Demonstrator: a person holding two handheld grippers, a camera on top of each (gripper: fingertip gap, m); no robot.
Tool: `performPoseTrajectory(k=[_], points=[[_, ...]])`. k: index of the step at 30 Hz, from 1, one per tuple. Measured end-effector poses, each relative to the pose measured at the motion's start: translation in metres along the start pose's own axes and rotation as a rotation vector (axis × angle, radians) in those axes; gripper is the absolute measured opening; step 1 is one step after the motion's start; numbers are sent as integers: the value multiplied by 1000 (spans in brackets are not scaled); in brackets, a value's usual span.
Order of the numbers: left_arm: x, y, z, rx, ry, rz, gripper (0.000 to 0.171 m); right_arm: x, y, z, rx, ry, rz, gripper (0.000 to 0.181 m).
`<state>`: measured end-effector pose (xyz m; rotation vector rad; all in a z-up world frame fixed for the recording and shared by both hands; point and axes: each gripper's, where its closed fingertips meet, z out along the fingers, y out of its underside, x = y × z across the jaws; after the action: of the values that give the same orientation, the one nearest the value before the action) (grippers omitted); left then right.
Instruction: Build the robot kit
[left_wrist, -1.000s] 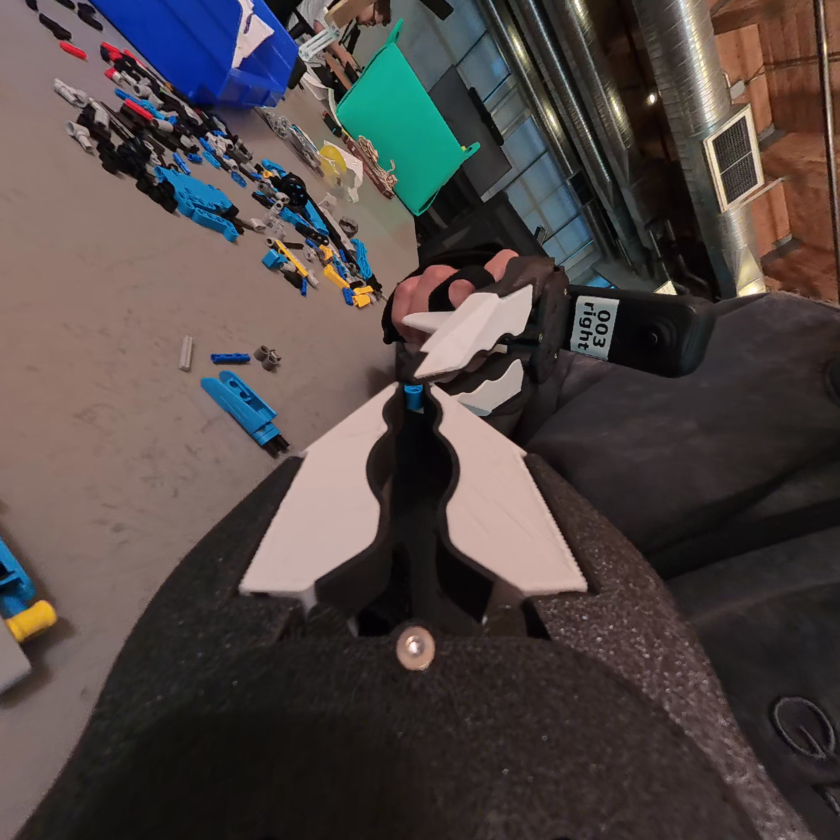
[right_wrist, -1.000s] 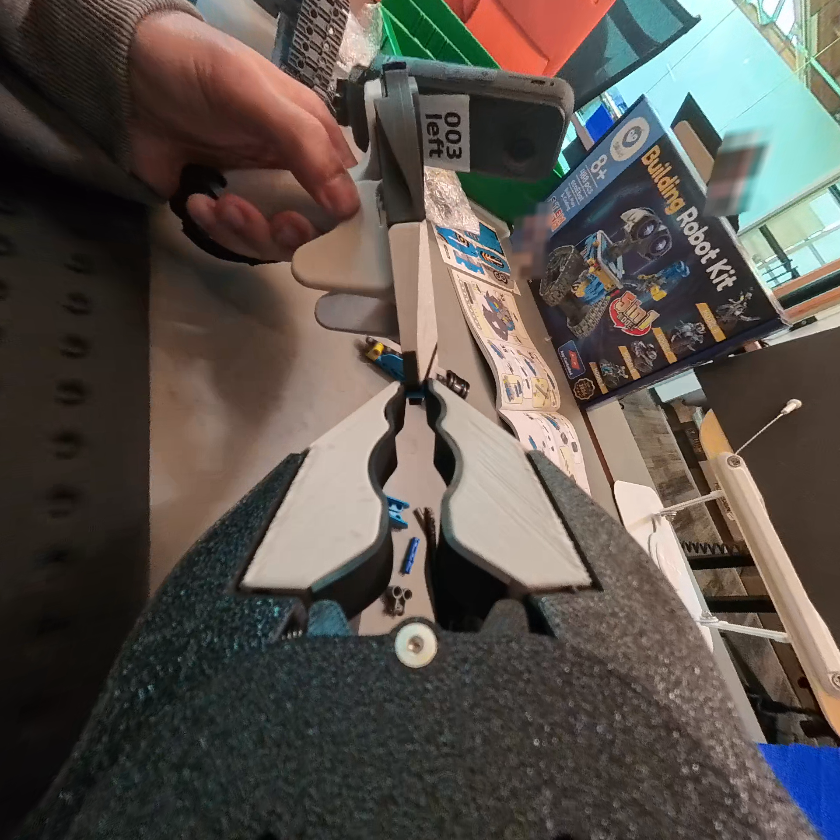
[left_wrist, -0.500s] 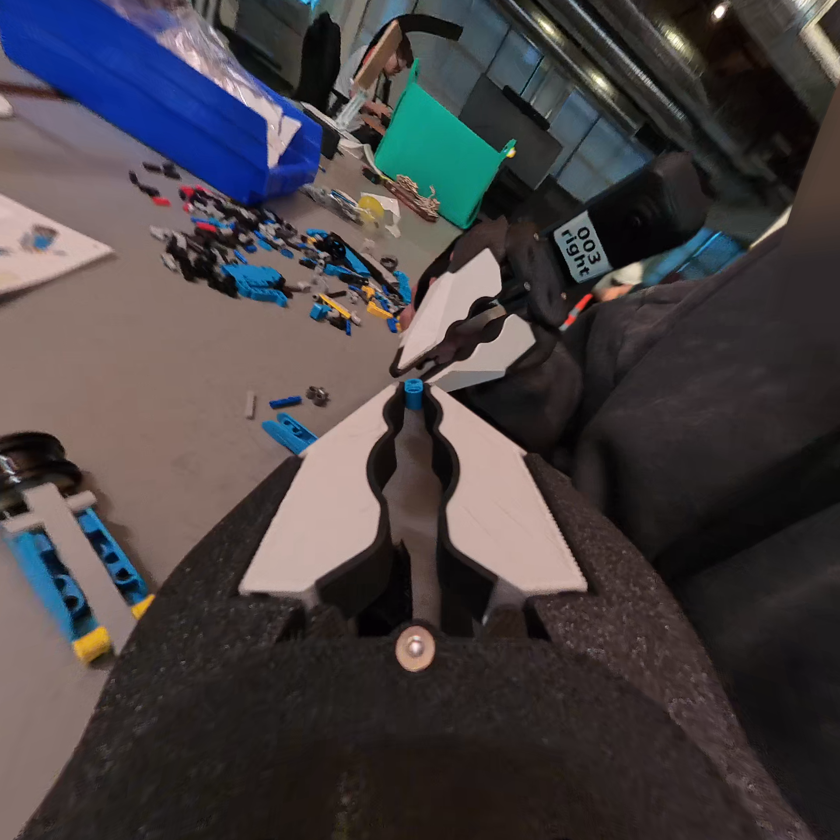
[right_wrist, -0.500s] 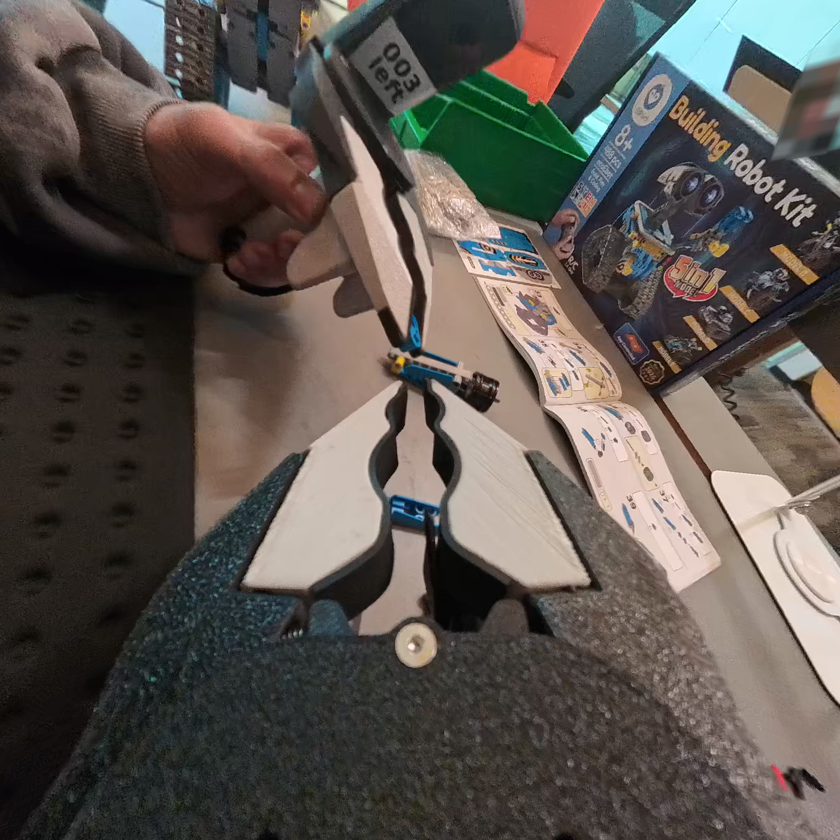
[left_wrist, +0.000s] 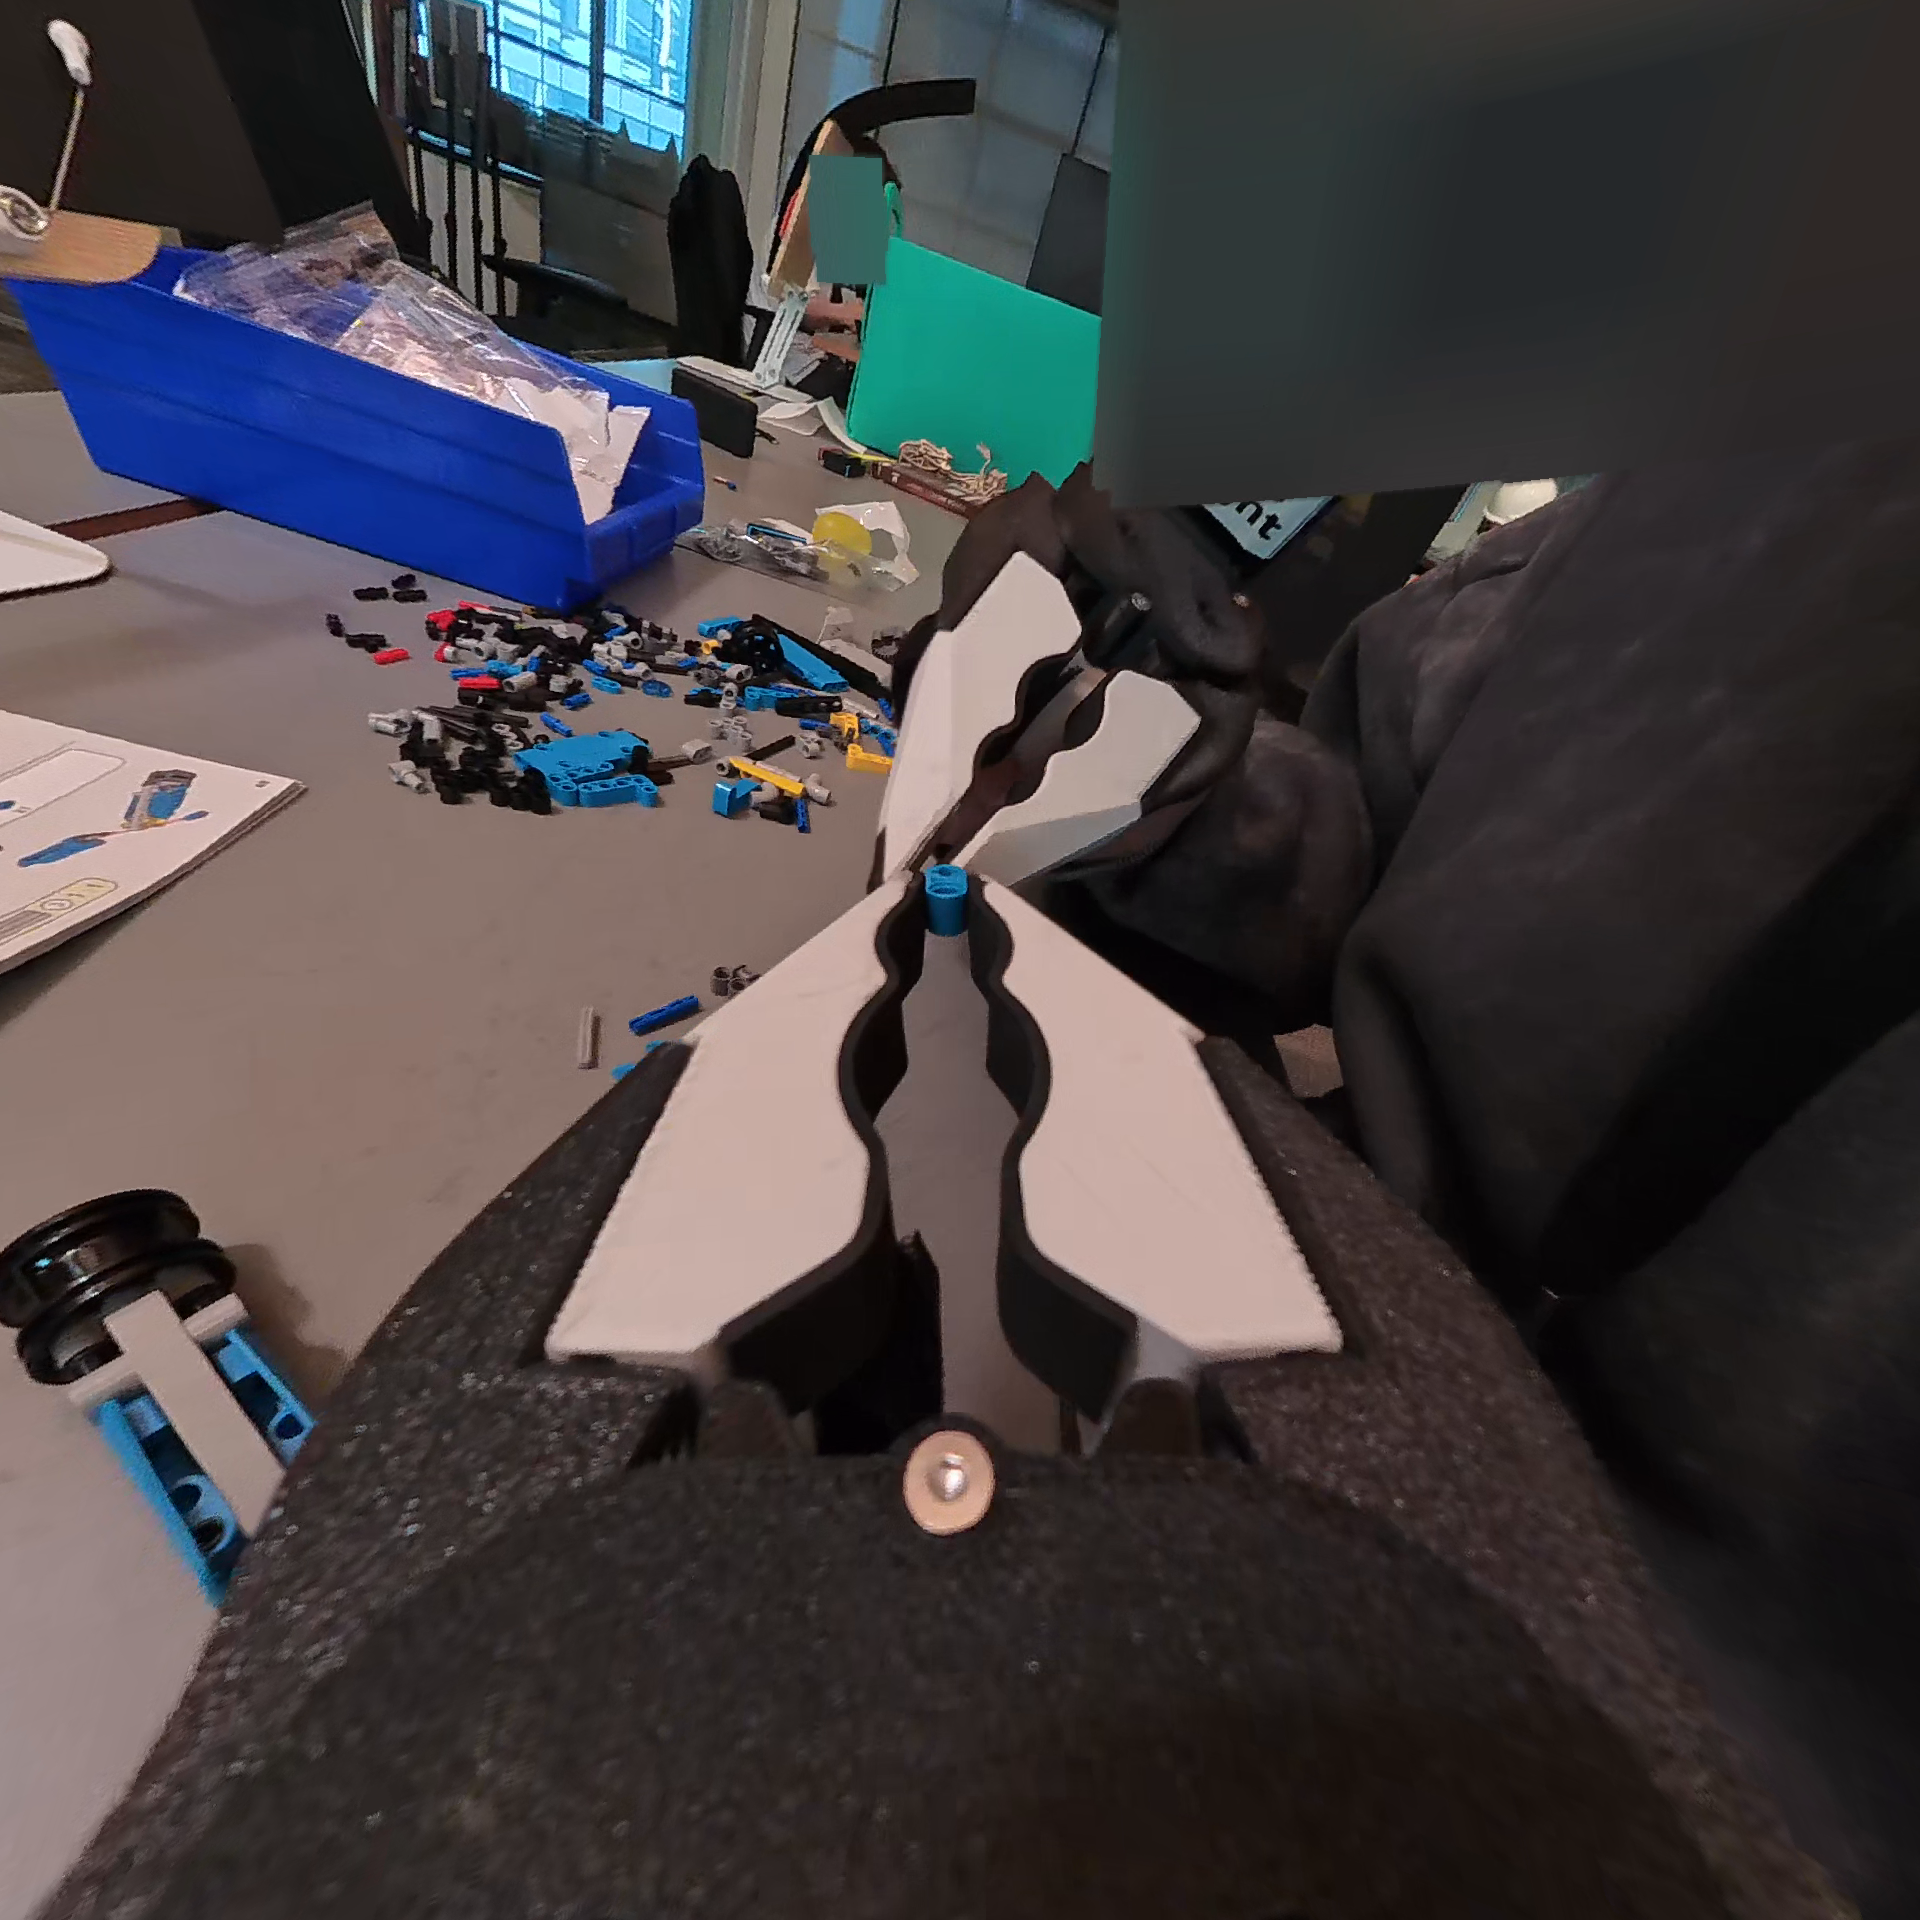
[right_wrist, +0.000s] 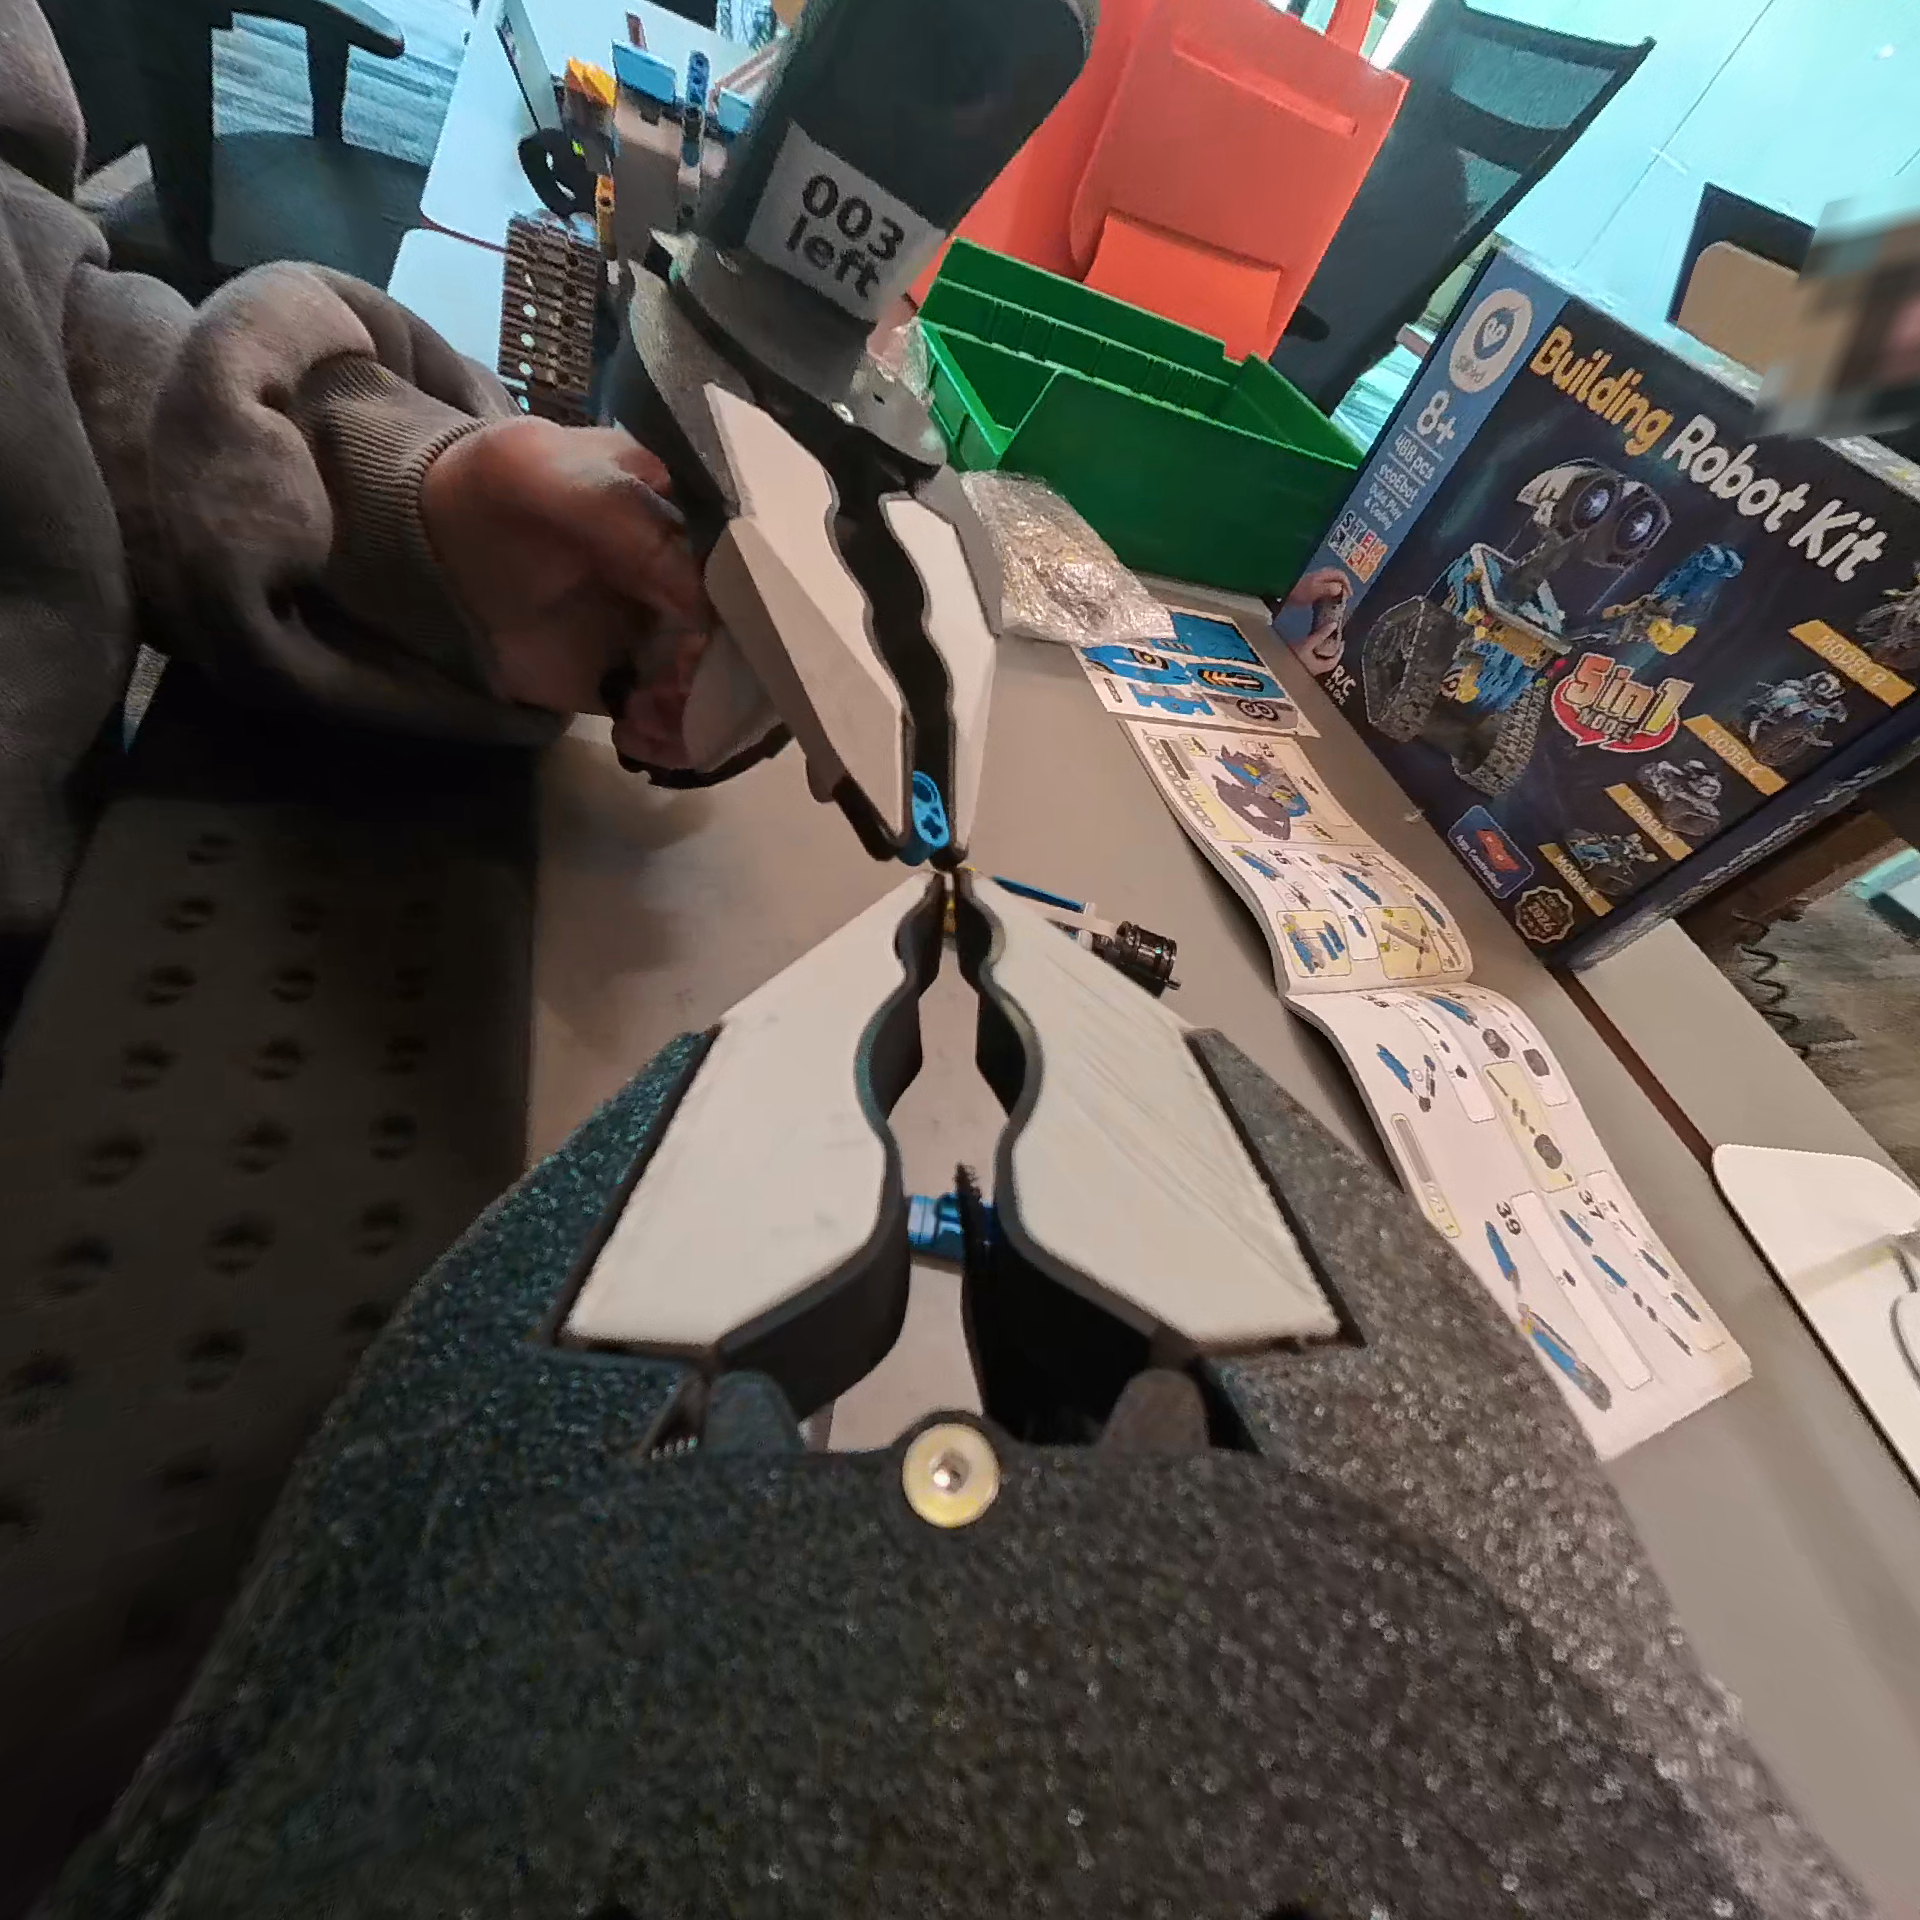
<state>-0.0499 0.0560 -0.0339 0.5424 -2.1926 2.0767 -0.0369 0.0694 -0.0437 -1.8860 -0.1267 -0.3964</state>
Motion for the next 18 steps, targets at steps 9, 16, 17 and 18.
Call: performPoseTrajectory(k=[9, 16, 17, 18], points=[[-9, -3, -1, -24, -209, 241, 7, 12, 18, 7, 34, -230, 549, 31], [-16, -1, -3, -55, -458, 584, 7, -4, 2, -6, 201, -746, 1140, 55], [-16, 2, -1, -75, -476, 618, 7, -4, 2, -5, 202, -742, 1142, 54], [-17, 3, 0, -88, -501, 652, 7, -6, 0, -6, 205, -754, 1141, 50]])
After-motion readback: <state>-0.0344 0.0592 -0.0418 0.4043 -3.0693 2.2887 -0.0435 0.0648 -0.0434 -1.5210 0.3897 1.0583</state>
